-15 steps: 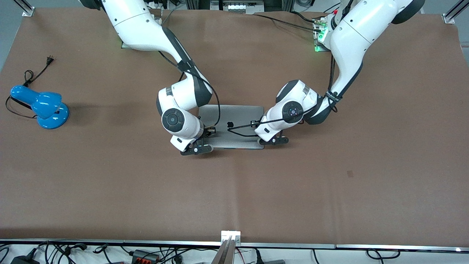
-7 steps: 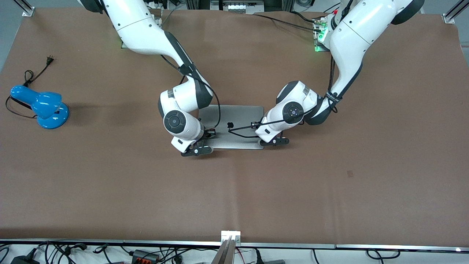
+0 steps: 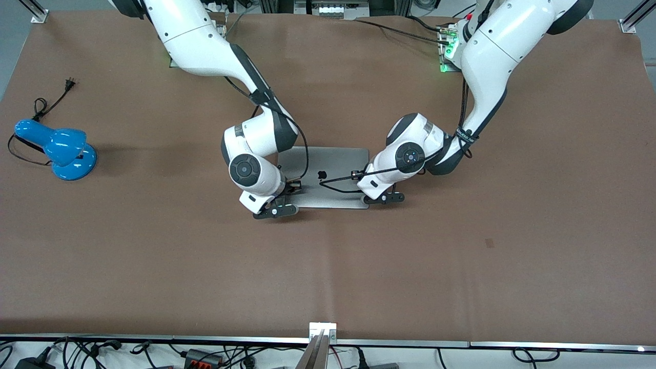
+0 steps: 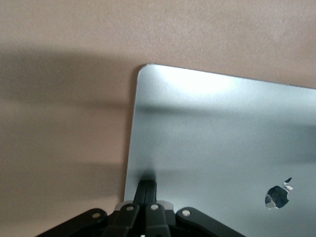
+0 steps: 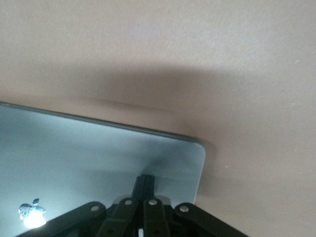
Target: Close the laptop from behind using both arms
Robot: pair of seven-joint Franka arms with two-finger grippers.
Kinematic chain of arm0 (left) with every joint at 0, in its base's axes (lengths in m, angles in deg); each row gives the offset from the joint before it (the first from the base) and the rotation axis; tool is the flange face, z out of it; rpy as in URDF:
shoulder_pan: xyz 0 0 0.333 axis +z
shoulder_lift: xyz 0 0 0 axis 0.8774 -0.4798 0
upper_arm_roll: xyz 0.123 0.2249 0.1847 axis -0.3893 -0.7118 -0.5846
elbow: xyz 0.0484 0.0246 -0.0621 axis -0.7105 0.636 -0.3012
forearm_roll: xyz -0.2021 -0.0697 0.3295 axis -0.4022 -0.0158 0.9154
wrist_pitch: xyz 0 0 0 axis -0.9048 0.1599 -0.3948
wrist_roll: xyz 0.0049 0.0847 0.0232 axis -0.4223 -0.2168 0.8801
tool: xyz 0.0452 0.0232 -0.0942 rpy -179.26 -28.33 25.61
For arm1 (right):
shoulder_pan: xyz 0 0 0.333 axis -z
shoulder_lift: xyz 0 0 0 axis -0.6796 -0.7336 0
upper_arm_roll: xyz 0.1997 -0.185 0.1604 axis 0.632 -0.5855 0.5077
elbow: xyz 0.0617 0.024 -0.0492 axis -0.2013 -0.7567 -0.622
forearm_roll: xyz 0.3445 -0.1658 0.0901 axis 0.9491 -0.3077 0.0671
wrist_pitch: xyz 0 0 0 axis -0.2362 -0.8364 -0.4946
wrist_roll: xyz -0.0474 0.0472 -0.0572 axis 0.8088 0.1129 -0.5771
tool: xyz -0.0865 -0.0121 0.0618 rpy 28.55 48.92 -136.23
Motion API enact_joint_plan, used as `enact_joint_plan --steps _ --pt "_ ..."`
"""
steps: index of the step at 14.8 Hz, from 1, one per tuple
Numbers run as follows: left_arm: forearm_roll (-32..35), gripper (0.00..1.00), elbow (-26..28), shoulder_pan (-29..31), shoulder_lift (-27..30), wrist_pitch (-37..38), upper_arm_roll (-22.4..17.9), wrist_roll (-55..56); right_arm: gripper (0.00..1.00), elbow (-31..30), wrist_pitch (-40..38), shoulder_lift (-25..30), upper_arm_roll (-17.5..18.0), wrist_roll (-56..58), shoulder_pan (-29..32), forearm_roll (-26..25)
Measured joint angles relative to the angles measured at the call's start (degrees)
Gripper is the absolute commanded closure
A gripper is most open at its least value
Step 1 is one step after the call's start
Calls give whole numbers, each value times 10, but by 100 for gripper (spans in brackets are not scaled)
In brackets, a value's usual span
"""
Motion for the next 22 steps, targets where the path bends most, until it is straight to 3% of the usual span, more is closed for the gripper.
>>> enact_joint_plan --steps 5,11,13,14,16,22 --pt "4 100 -17 16 37 77 -1 1 100 24 -25 31 -34 0 -1 -34" --pt "5 100 -26 68 181 272 1 -1 100 32 -135 140 -98 7 2 -71" --pt "5 100 -29 96 232 325 1 -19 84 32 -173 172 -123 16 3 -74" --pt "3 100 -35 111 253 359 1 -31 65 32 -192 185 -136 19 3 -74" --pt "-14 100 -66 147 280 430 1 -60 0 32 -222 205 -163 23 4 -74" --pt "-33 100 -193 223 288 587 -1 -129 0 88 -274 216 -195 25 6 -74"
